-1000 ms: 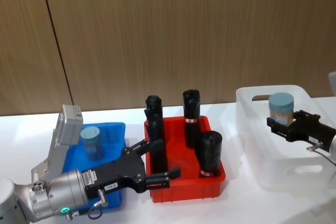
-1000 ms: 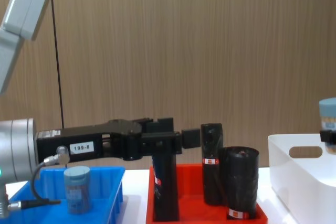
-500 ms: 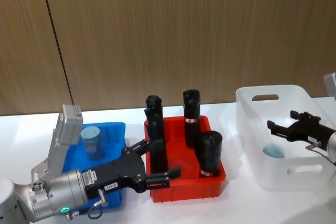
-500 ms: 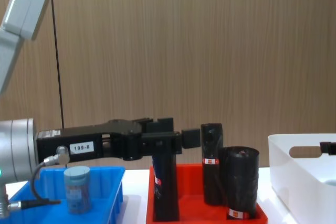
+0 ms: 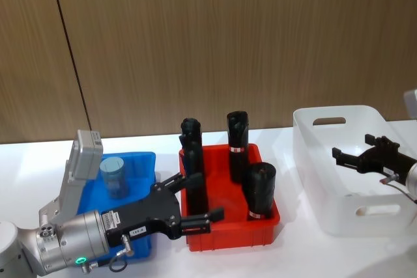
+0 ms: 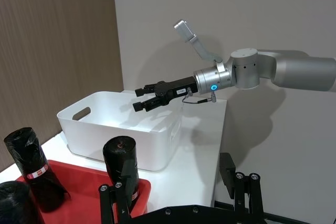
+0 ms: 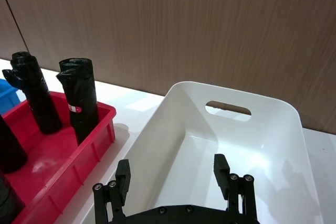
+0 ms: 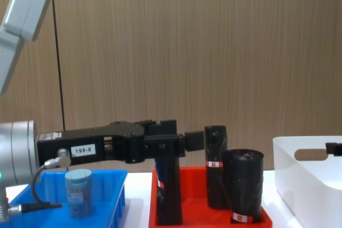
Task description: Pick the cotton swabs from the blue box and place them into the white box.
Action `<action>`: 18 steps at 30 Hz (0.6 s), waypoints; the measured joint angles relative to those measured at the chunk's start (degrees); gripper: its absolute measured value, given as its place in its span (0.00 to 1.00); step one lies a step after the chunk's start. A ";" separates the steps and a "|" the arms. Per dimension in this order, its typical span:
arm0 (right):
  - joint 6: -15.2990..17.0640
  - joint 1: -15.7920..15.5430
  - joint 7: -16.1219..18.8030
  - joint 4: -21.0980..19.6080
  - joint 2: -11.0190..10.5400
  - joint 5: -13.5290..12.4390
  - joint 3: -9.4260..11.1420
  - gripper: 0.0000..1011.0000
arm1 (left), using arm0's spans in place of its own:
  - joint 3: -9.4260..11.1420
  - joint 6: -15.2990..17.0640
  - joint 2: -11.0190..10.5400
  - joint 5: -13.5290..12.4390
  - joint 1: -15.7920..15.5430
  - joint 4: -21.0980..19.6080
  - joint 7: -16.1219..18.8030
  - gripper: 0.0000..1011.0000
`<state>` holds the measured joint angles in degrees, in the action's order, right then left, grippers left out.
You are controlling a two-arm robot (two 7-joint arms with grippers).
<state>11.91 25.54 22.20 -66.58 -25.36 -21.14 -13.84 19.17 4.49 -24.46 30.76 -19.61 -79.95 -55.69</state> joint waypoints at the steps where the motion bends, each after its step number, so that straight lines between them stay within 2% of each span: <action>1: 0.00 0.00 -0.01 0.00 0.00 -0.01 0.00 0.99 | 0.00 0.00 0.00 0.00 0.00 0.00 0.00 0.99; 6: -0.18 -0.44 -0.30 -0.52 0.11 0.00 0.01 0.99 | 0.03 -0.02 0.00 -0.13 0.05 -0.10 0.51 0.99; 11: -0.73 -1.92 -1.32 -2.47 0.43 0.27 0.07 0.99 | 0.28 -0.14 0.08 -0.78 0.26 -0.55 2.44 0.99; 18: -2.23 -5.89 -4.11 -7.69 1.36 1.04 0.21 0.99 | 0.97 -0.48 0.35 -2.68 0.88 -1.89 7.85 0.99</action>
<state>9.68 19.65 18.09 -74.27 -24.00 -20.10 -13.63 20.14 4.01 -24.11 28.08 -18.73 -81.84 -47.84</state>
